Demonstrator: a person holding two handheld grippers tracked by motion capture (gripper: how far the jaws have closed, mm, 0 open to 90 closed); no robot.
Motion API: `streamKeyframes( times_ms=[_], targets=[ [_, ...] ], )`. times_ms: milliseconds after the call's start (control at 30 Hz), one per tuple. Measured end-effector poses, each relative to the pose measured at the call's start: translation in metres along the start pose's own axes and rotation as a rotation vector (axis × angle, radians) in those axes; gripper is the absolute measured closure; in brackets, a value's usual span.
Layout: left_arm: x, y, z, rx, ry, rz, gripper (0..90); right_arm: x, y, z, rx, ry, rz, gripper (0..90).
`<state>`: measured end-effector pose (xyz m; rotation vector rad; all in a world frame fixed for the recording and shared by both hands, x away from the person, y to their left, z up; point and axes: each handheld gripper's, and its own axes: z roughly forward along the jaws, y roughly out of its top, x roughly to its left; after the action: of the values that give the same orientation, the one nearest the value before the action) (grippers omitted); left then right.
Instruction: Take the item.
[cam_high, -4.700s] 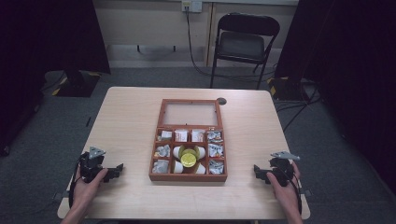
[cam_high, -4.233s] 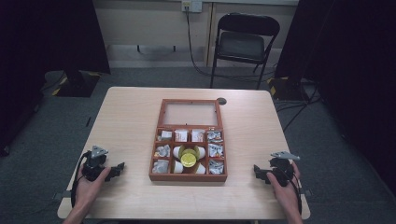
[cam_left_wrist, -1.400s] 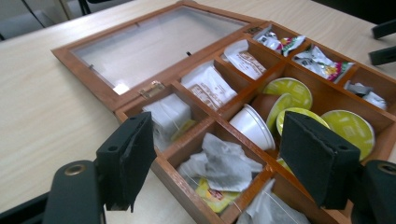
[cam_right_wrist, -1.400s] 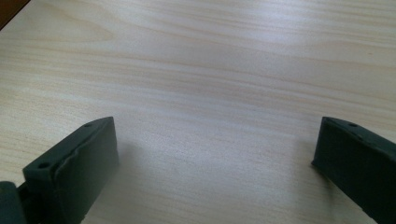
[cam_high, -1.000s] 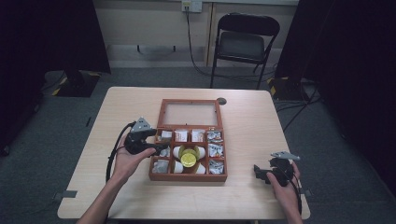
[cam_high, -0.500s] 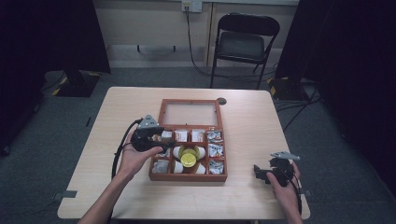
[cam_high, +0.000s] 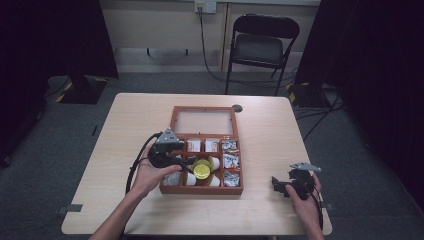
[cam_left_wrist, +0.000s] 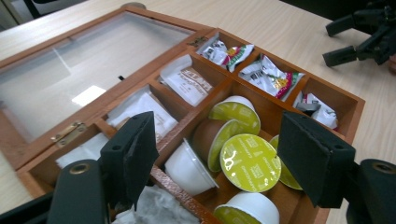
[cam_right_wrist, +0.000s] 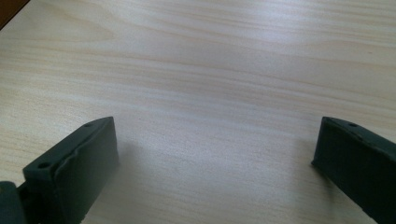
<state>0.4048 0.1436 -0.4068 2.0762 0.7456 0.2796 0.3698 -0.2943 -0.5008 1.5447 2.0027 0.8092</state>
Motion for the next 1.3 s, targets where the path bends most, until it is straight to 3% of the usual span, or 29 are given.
streamKeyframes(
  times_ms=[567, 800, 1167, 1300],
  targets=[
    [-0.012, -0.010, 0.024, 0.062, -0.053, 0.021, 35.0, 0.000, 0.000, 0.000, 0.000, -0.001, 0.002, 0.0],
    [-0.015, -0.014, 0.031, 0.085, -0.093, 0.027, 38.8, 0.000, 0.000, 0.000, 0.000, -0.002, 0.001, 0.0],
    [-0.017, -0.019, 0.043, 0.124, -0.112, 0.040, 41.1, 0.001, -0.001, -0.001, 0.000, -0.003, 0.008, 0.0],
    [-0.020, -0.020, 0.048, 0.148, -0.092, 0.046, 39.8, 0.001, -0.001, -0.001, 0.000, -0.003, 0.008, 0.0]
  ],
)
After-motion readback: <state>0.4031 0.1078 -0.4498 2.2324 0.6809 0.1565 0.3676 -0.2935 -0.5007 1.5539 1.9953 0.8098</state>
